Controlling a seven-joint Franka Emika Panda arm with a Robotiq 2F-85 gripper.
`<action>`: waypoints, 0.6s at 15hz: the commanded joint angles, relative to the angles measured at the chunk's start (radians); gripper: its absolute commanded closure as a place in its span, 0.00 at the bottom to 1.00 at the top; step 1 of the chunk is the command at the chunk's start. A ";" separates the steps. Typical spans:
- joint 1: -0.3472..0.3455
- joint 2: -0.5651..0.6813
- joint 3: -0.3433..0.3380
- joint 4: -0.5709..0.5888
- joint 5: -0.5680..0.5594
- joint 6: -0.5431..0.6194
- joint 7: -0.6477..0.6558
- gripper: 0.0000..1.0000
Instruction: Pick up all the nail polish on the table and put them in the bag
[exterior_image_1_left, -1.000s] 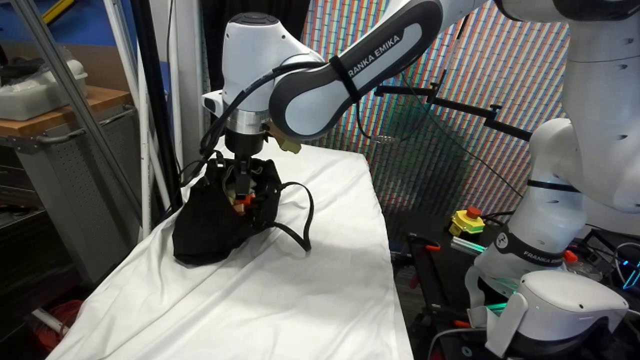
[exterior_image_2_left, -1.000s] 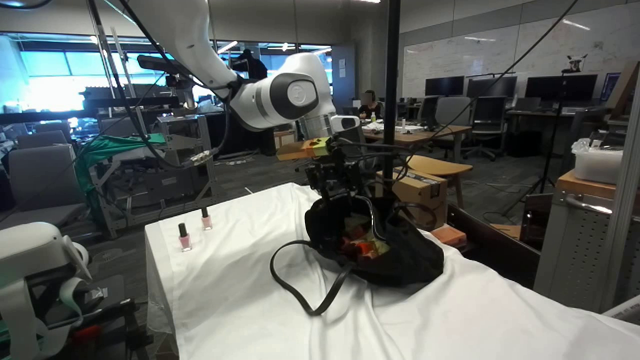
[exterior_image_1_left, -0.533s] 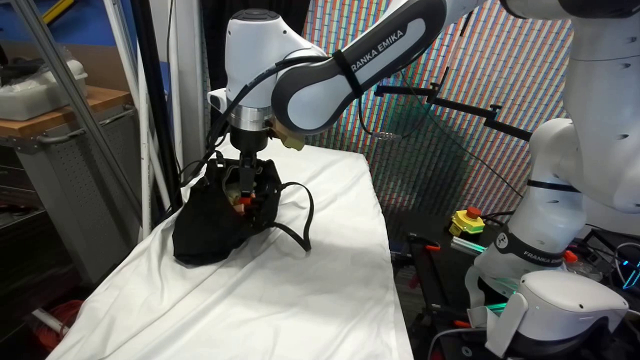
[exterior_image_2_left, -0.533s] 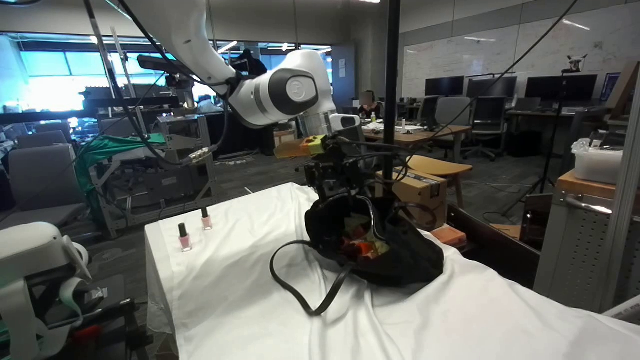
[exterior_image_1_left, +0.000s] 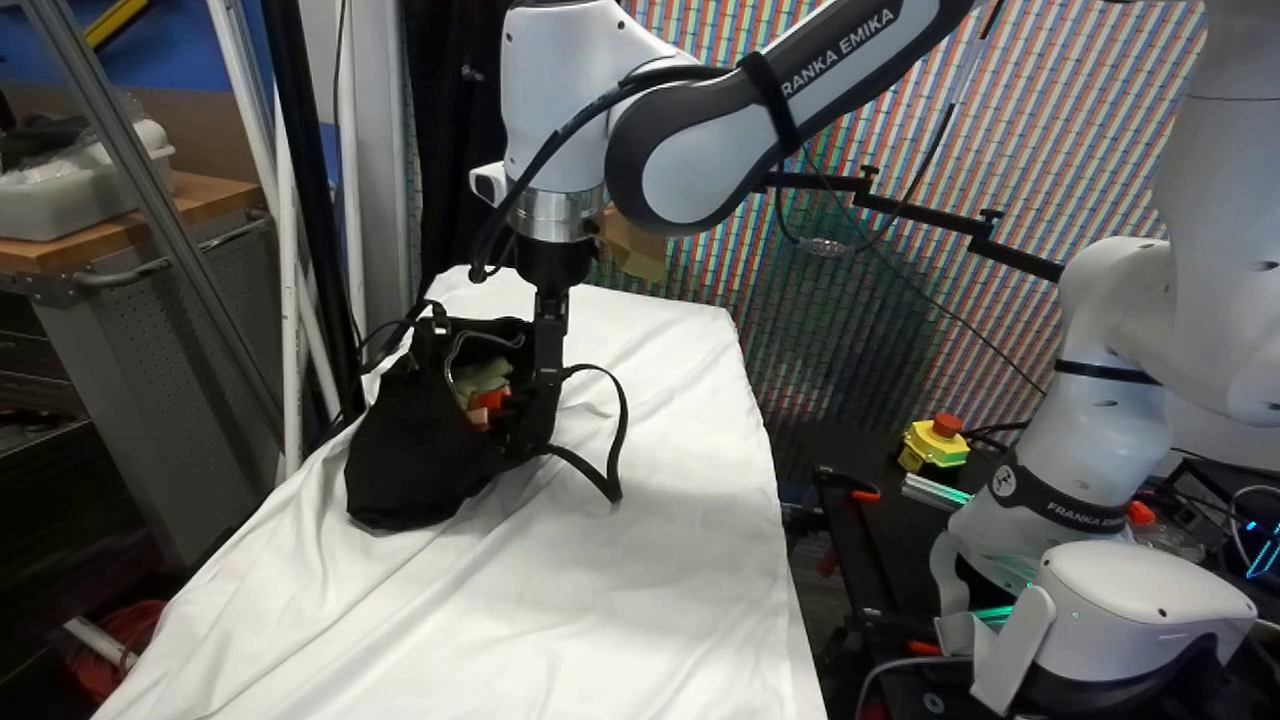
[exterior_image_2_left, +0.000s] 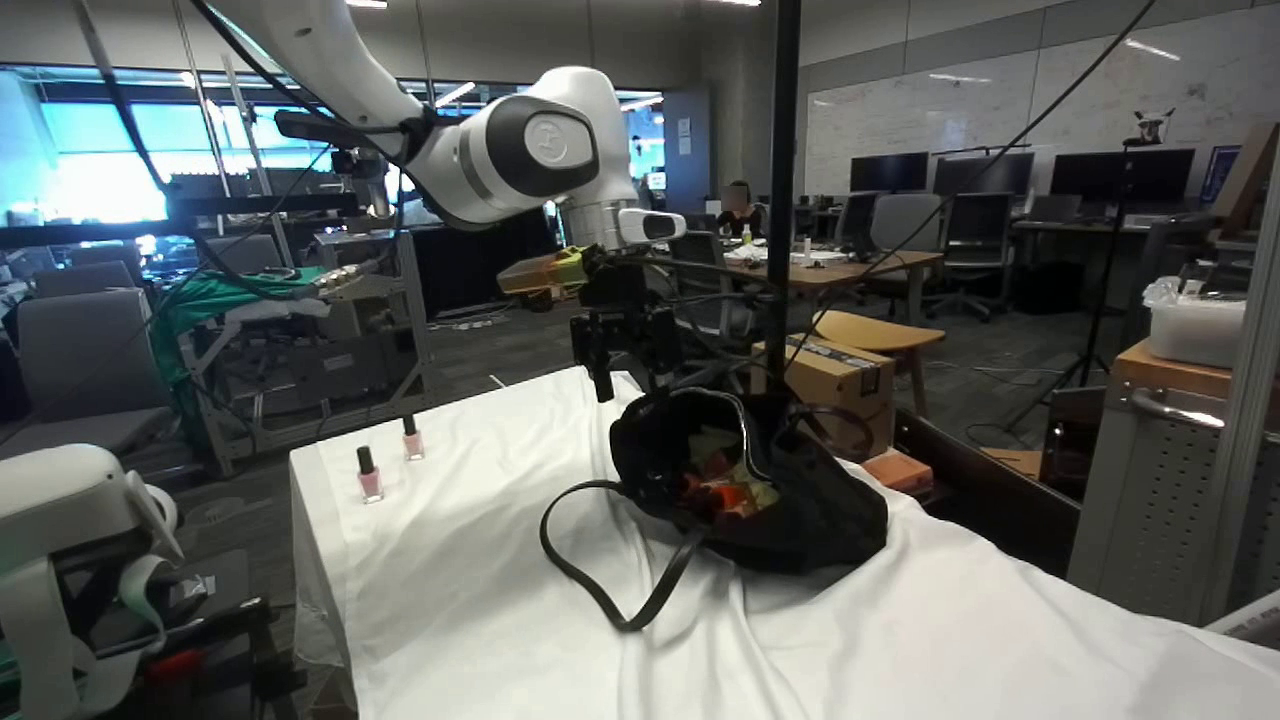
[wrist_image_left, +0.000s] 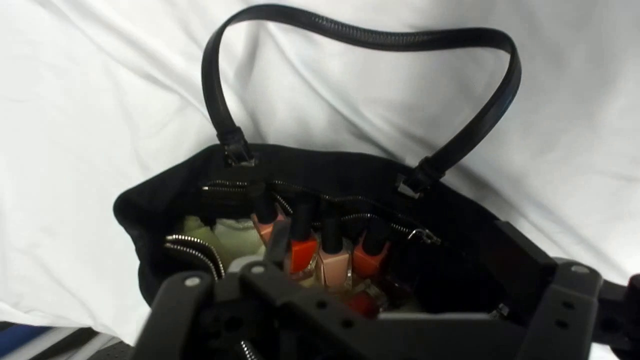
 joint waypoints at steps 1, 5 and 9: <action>0.010 -0.121 0.011 -0.125 -0.001 -0.030 0.058 0.00; 0.012 -0.200 0.032 -0.226 0.024 -0.058 0.095 0.00; 0.016 -0.280 0.057 -0.324 0.054 -0.073 0.131 0.00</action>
